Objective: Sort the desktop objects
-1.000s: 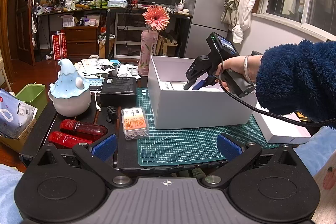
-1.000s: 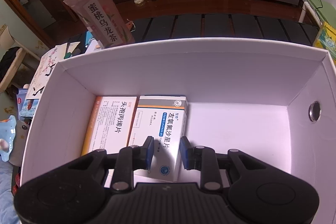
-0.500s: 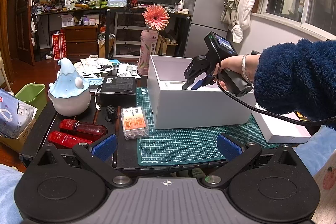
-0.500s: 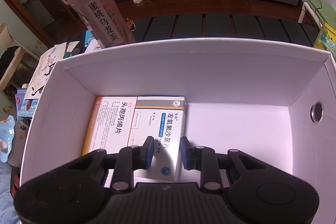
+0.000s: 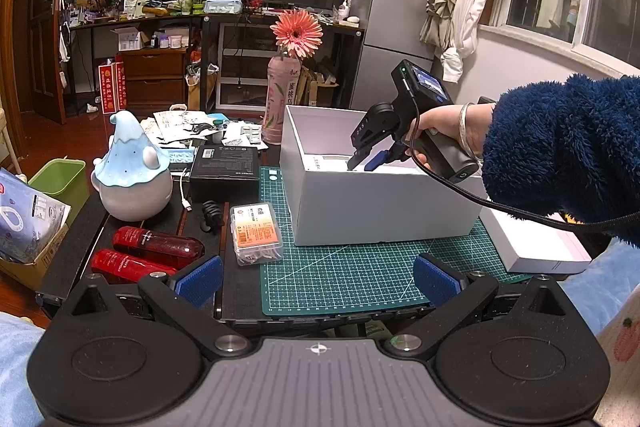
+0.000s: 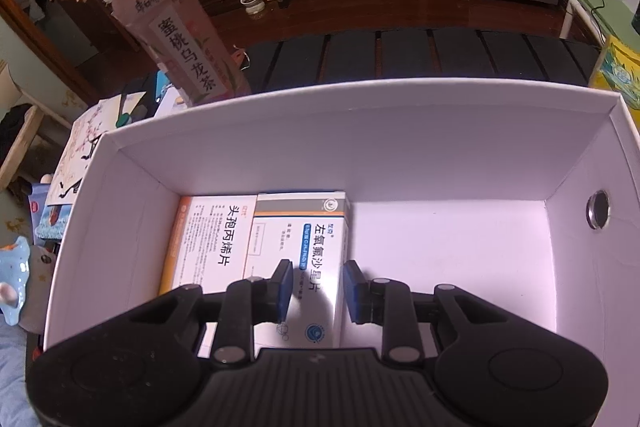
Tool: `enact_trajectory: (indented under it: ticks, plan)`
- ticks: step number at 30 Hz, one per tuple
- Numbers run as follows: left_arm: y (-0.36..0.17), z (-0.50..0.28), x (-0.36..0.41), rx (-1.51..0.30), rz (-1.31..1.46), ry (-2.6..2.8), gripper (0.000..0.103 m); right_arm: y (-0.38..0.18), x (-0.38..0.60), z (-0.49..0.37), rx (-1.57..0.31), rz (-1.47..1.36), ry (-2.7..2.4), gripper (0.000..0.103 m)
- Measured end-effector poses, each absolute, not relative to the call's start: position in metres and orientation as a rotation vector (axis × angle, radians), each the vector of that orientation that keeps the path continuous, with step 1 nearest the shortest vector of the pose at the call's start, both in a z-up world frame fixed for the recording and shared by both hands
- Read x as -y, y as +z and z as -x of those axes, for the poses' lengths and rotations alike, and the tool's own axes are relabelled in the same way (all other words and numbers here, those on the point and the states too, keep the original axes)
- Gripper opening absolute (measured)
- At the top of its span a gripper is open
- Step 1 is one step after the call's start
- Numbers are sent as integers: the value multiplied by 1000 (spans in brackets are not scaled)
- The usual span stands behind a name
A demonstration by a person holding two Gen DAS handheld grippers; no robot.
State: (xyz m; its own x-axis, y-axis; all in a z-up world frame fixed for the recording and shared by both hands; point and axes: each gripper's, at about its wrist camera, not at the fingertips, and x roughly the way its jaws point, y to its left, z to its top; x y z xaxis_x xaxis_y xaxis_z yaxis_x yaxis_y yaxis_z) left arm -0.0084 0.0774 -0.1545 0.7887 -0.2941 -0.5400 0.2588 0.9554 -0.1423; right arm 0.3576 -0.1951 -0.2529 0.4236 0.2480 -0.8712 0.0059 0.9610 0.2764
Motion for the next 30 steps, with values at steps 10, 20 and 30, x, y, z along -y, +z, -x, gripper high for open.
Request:
enact_trajectory:
  ticks: [10,20,30]
  plan:
    - [-155,8,-77,-588,58,-296,103,-239,213,-349,-1087,-279,123,35]
    - [-154,10,-76,-582,46,-285,103,-217,221,-322,-1049,-261,137,41]
    - [-151,14,-73,-567,20,-273,103,-181,215,-285,-985,-223,191,48]
